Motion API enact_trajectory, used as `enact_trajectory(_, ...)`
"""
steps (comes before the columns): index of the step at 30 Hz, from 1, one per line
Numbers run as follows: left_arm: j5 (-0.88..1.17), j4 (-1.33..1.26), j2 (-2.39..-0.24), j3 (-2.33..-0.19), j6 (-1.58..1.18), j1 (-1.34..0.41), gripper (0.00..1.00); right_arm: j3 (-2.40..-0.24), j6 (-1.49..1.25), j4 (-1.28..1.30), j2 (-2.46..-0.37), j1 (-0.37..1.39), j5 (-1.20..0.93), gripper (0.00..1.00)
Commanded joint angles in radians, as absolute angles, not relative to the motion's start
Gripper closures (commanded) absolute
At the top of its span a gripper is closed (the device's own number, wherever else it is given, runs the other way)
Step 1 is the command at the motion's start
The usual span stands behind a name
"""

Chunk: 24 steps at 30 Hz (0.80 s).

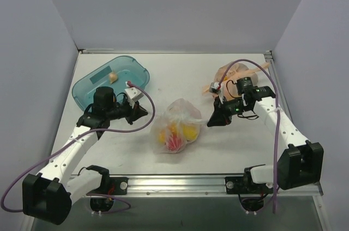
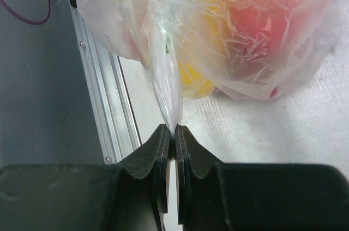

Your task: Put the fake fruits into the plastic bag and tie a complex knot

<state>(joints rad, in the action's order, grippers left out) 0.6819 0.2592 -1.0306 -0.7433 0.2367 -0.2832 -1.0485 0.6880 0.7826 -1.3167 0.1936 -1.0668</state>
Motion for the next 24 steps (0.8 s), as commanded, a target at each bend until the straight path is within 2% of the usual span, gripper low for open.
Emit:
enact_trajectory(1, 0.581, 0.304, -0.999, -0.736, 0.336, -0.219, 1.0, -1.074, 0.733, 0.927, -1.342, 0.163, -0.954, 1.0)
enact_trajectory(2, 0.663, 0.316, -0.996, -0.738, 0.347, -0.222, 1.0, -1.087, 0.73, 0.927, -1.353, 0.176, -0.959, 1.0)
enact_trajectory(3, 0.708, 0.327, -0.993, -0.742, 0.369, -0.224, 0.96, -1.1, 0.71, 0.925, -1.359, 0.187, -0.956, 1.0)
enact_trajectory(4, 0.741, 0.34, -0.986, -0.752, 0.37, -0.227, 0.63, -1.114, 0.697, 0.927, -1.365, 0.196, -0.953, 0.98)
enact_trajectory(6, 0.842, 0.363, -0.983, -0.771, 0.383, -0.225, 0.36, -1.152, 0.667, 0.928, -1.381, 0.222, -0.948, 0.79)
enact_trajectory(7, 0.868, 0.398, -0.983, -0.797, 0.394, -0.227, 0.2, -1.163, 0.646, 0.928, -1.382, 0.23, -0.94, 0.59)
enact_trajectory(8, 0.886, 0.416, -0.982, -0.813, 0.405, -0.226, 0.03, -1.175, 0.64, 0.925, -1.378, 0.236, -0.933, 0.5)
enact_trajectory(10, 0.887, 0.467, -0.988, -0.84, 0.439, -0.224, 0.03, -1.201, 0.631, 0.925, -1.371, 0.259, -0.887, 0.37)
enact_trajectory(12, 0.896, 0.521, -0.994, -0.891, 0.542, -0.225, 0.03, -1.212, 0.635, 0.925, -1.361, 0.275, -0.842, 0.35)
enact_trajectory(13, 0.91, 0.57, -0.996, -0.903, 0.584, -0.225, 0.03, -1.213, 0.64, 0.923, -1.358, 0.287, -0.798, 0.3)
enact_trajectory(18, 0.893, 0.653, -1.003, -0.931, 0.898, -0.253, 0.03, -1.195, 0.663, 0.92, -1.345, 0.35, -0.698, 0.29)
enact_trajectory(22, 0.871, 0.672, -1.046, -0.917, 1.07, -0.296, 0.04, -1.149, 0.652, 0.871, -1.325, 0.426, -0.632, 0.09)
enact_trajectory(24, 0.842, 0.673, -1.074, -0.922, 1.126, -0.34, 0.06, -1.146, 0.64, 0.856, -1.327, 0.44, -0.621, 0.09)
